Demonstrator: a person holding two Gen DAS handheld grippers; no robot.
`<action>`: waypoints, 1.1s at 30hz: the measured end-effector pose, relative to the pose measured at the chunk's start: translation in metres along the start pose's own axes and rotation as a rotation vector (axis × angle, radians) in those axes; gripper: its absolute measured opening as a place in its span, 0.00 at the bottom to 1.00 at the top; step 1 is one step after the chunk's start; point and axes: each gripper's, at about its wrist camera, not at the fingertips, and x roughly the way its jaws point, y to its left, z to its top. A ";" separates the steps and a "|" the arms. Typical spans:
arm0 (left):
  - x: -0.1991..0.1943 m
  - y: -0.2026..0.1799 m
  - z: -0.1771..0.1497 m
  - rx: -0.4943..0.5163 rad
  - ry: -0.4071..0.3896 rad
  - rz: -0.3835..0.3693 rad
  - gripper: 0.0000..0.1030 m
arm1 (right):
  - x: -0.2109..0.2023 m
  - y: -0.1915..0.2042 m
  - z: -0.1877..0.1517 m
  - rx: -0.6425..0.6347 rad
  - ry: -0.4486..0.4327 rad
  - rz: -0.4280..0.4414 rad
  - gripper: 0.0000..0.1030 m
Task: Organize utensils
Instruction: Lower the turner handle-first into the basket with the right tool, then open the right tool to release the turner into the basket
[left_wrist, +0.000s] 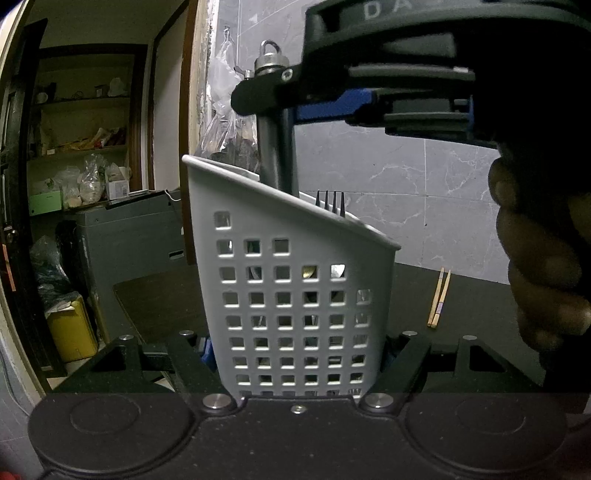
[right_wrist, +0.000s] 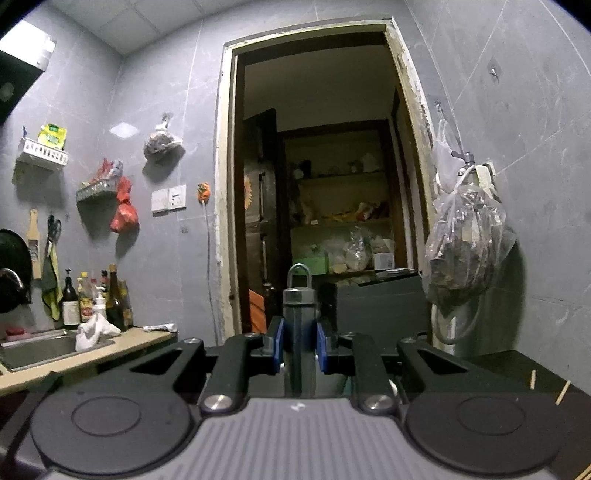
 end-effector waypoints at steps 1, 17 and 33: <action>0.000 0.000 0.000 0.000 0.000 0.000 0.74 | -0.001 0.000 0.000 0.002 -0.002 0.001 0.20; 0.000 0.000 0.000 0.000 0.000 0.000 0.74 | 0.010 -0.020 0.000 0.113 0.035 0.007 0.20; 0.001 0.000 -0.002 -0.001 -0.001 0.001 0.74 | 0.001 -0.023 -0.008 0.107 0.023 -0.037 0.69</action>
